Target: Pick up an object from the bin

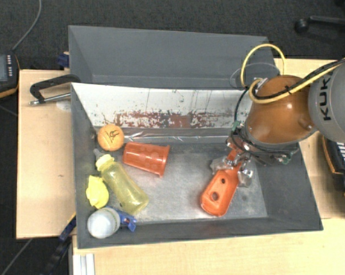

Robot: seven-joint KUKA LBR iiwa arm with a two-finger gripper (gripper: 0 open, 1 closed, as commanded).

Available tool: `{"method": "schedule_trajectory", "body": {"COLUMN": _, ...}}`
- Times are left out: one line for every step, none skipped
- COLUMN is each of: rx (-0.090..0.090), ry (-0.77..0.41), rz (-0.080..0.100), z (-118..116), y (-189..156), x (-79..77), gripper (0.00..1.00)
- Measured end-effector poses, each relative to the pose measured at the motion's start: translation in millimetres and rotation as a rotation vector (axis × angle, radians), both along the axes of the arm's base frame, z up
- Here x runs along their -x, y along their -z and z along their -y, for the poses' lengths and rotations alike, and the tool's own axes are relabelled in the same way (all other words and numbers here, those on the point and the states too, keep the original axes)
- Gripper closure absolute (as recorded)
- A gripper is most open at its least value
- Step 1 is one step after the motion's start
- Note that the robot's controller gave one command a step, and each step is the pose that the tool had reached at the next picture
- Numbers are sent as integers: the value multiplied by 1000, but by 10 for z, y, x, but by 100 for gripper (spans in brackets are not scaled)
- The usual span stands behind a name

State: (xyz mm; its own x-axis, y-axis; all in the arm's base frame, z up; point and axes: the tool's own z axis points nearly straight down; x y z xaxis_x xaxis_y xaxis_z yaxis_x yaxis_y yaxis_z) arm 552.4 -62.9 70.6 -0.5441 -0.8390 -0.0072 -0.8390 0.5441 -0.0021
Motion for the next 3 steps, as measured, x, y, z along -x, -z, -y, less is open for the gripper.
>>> {"method": "schedule_trajectory", "body": {"rx": 0, "ry": 1, "rz": 1, "z": -2, "y": -11, "x": 0, "gripper": 100}}
{"method": "schedule_trajectory", "body": {"rx": -1, "ry": 2, "rz": 0, "z": -6, "y": -65, "x": 1, "gripper": 100}}
{"method": "schedule_trajectory", "body": {"rx": -2, "ry": 2, "rz": -2, "z": -10, "y": -161, "x": 7, "gripper": 100}}
